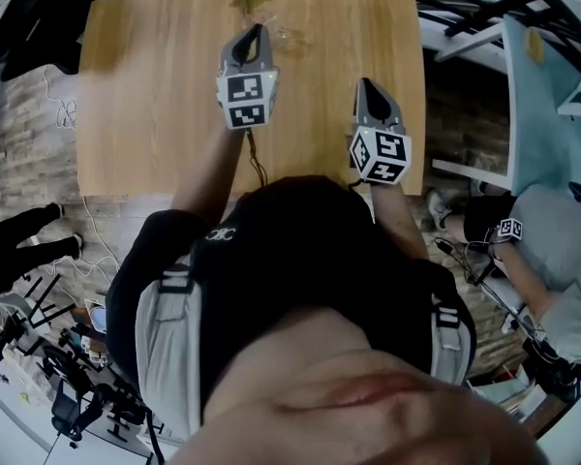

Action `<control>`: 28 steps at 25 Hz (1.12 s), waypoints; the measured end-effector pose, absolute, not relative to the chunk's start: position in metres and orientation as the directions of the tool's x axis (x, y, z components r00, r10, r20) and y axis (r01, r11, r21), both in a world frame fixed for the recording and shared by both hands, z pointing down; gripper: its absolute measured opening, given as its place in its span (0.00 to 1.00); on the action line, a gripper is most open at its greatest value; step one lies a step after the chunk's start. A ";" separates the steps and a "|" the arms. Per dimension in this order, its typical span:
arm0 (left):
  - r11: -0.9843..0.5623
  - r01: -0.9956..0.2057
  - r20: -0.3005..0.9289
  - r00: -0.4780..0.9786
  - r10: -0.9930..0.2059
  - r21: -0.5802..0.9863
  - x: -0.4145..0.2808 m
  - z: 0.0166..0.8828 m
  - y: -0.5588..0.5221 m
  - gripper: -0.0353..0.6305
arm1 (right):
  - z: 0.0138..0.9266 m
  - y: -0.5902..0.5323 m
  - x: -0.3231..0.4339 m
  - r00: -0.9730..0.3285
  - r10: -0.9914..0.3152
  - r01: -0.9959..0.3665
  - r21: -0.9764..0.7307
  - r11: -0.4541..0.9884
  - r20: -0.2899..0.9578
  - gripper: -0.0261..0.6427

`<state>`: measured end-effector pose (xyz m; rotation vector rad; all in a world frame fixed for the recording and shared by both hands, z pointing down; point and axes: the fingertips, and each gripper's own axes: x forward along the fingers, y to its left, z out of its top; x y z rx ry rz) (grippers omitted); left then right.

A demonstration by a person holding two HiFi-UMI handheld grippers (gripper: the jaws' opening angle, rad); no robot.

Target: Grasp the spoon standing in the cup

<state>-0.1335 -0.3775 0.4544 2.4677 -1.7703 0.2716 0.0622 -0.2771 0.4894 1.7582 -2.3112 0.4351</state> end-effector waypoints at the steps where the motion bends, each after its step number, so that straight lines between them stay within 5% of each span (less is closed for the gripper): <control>1: -0.335 -0.941 0.190 0.322 -0.927 -0.040 -0.127 0.450 -0.375 0.08 | 0.489 -0.278 0.063 -0.268 -0.904 -0.963 -0.109 0.245 0.333 0.04; 28: -0.496 -0.868 0.239 0.483 -0.842 0.006 -0.047 0.463 -0.311 0.08 | 0.458 -0.263 0.069 -0.284 -0.938 -0.958 -0.109 0.267 0.199 0.04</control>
